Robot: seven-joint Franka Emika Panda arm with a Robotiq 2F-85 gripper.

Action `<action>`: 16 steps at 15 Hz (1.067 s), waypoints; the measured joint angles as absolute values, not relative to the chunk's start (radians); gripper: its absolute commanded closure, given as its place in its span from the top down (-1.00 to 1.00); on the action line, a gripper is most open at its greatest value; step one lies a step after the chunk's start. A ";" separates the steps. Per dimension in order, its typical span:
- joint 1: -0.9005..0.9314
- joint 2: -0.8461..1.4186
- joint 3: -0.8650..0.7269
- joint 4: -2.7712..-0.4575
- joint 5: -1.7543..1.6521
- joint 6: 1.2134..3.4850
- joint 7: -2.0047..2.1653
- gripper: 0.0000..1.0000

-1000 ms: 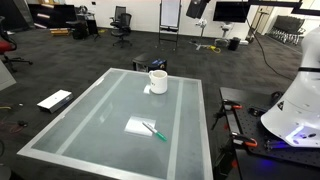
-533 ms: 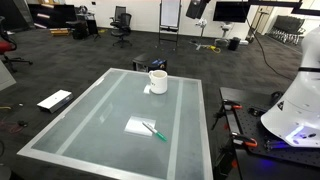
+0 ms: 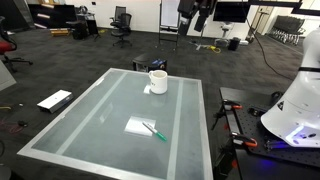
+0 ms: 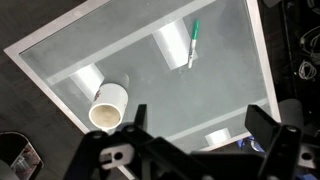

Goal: Put the green marker in the mug

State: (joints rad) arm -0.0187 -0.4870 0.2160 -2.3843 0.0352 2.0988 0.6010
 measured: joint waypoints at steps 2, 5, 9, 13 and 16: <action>-0.018 -0.454 0.226 -2.392 0.035 2.108 0.642 1.00; -0.016 -0.388 0.225 -2.404 0.057 2.170 0.658 1.00; -0.015 -0.272 0.209 -2.405 0.095 2.267 0.657 1.00; -0.011 -0.151 0.183 -2.399 0.126 2.361 0.654 1.00; -0.001 -0.053 0.165 -2.377 0.127 2.400 0.654 1.00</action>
State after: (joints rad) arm -0.0012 -0.0531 0.1647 -2.3766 0.1269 2.4000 0.6538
